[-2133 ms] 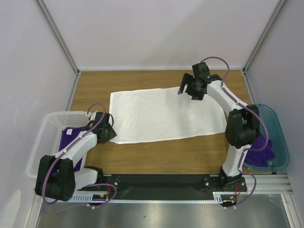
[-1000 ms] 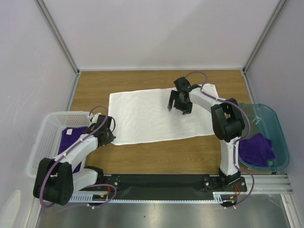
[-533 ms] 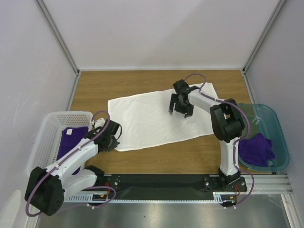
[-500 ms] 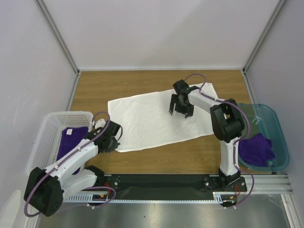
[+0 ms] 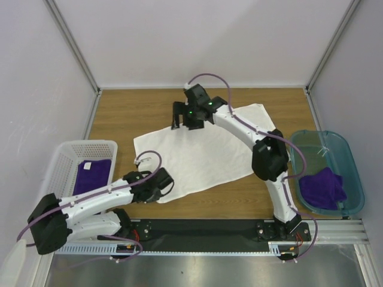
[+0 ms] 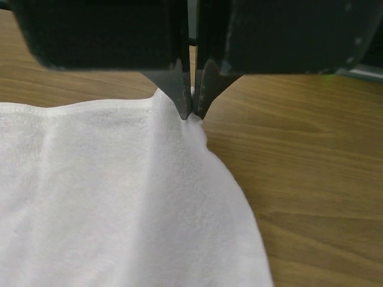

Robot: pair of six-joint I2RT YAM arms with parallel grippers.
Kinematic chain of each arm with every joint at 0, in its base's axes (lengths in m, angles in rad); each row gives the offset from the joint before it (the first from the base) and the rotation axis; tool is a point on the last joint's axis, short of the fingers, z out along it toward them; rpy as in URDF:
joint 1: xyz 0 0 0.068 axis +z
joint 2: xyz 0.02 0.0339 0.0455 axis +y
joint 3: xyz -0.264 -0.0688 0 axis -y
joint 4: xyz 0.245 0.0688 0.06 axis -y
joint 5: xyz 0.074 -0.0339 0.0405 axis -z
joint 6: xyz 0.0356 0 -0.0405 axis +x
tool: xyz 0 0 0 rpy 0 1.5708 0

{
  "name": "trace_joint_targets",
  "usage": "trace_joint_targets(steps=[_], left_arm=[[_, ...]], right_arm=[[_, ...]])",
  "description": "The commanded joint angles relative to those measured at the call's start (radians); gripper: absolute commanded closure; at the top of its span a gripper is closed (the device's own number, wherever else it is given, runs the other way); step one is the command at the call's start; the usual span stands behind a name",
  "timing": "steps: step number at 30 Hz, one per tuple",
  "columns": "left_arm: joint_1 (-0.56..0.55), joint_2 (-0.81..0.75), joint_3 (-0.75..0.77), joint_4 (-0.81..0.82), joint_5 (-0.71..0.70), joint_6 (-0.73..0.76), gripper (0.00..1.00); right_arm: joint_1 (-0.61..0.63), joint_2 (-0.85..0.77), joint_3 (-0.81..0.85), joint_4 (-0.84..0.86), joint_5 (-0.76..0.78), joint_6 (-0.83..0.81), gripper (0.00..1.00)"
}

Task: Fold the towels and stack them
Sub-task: Fold the towel

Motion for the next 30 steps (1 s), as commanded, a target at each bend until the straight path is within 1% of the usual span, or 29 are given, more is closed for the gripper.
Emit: trace_joint_targets(steps=[1,2,3,7,9,11,12,15,21,25,28,30], left_arm=[[-0.084,0.083,0.07,0.054,-0.076,-0.004,1.0],[-0.102,0.135,0.084,0.069,-0.078,-0.005,1.0],[-0.121,0.16,0.093,0.071,-0.087,-0.01,1.0],[-0.21,0.259,0.13,0.061,-0.095,-0.045,1.0],[-0.23,0.292,0.139,0.063,-0.093,-0.056,1.0],[-0.258,0.302,0.153,0.042,-0.108,-0.064,1.0],[-0.266,0.305,0.159,0.029,-0.116,-0.067,1.0],[-0.292,0.309,0.162,-0.006,-0.13,-0.083,1.0],[-0.341,0.278,0.119,0.028,-0.113,-0.1,1.0],[-0.428,0.235,0.099,0.121,-0.119,-0.054,1.0],[-0.477,0.22,0.084,0.129,-0.115,-0.092,1.0],[-0.491,0.218,0.068,0.126,-0.102,-0.117,1.0]], right_arm=[[0.028,0.131,0.136,0.025,-0.175,-0.053,0.13],[0.034,0.183,0.202,0.02,-0.188,-0.058,0.13],[0.047,0.202,0.23,0.016,-0.218,-0.058,0.13],[0.074,0.251,0.246,0.135,-0.316,-0.032,0.13],[0.096,0.282,0.249,0.195,-0.335,-0.029,0.13],[0.129,0.312,0.276,0.203,-0.335,-0.044,0.13],[0.137,0.351,0.331,0.186,-0.338,-0.047,0.13],[0.171,0.417,0.426,0.148,-0.324,-0.052,0.13],[0.215,0.438,0.425,0.181,-0.275,-0.067,0.13],[0.242,0.457,0.425,0.203,-0.281,-0.057,0.14],[0.268,0.468,0.428,0.221,-0.278,-0.057,0.14],[0.289,0.468,0.434,0.22,-0.231,-0.069,0.14]])
